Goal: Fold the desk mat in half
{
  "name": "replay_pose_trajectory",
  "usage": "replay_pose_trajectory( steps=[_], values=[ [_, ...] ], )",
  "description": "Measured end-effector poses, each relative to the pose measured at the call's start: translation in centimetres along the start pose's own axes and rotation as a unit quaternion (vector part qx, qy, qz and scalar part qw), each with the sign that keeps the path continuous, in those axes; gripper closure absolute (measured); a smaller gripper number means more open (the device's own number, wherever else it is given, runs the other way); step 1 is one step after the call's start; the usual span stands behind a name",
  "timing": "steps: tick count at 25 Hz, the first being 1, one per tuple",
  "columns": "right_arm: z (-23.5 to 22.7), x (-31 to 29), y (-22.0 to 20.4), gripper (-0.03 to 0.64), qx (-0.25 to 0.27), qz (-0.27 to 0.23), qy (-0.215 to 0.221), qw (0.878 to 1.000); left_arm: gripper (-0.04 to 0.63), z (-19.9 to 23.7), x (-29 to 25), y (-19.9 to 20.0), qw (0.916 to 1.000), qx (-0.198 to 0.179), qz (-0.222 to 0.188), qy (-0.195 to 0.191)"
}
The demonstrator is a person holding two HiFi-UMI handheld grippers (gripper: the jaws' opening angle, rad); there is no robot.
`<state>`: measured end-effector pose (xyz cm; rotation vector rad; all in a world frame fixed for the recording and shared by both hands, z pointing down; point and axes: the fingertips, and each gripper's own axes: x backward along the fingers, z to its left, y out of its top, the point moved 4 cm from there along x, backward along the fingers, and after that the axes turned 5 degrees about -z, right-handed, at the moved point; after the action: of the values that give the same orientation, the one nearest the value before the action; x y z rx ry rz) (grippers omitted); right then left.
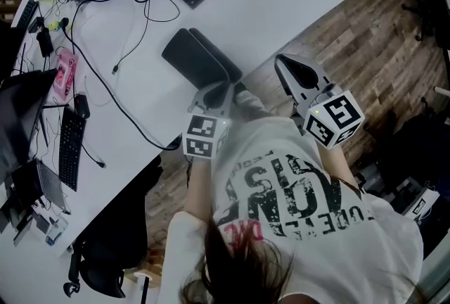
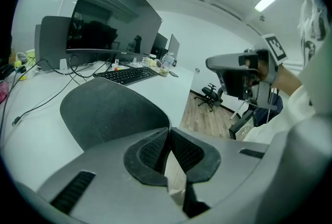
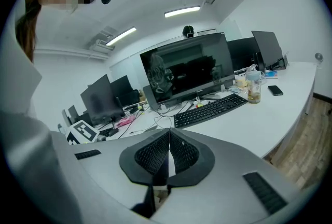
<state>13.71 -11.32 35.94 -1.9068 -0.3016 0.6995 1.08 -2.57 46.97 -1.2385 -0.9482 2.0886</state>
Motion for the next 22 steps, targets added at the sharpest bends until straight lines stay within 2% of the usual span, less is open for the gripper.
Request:
replay_pose_trajectory(
  steps=[7,22],
  values=[
    [-0.5,0.8,0.1,0.615,-0.006,-0.009,-0.023,1.000,0.581,0.3,-1.3,0.3,0.9996,0.020,0.017,0.004],
    [-2.3,1.3,0.3,0.615,-0.017,-0.013,-0.055,0.998,0.580,0.3,-5.1,0.8,0.9986,0.037,0.037,-0.004]
  ],
)
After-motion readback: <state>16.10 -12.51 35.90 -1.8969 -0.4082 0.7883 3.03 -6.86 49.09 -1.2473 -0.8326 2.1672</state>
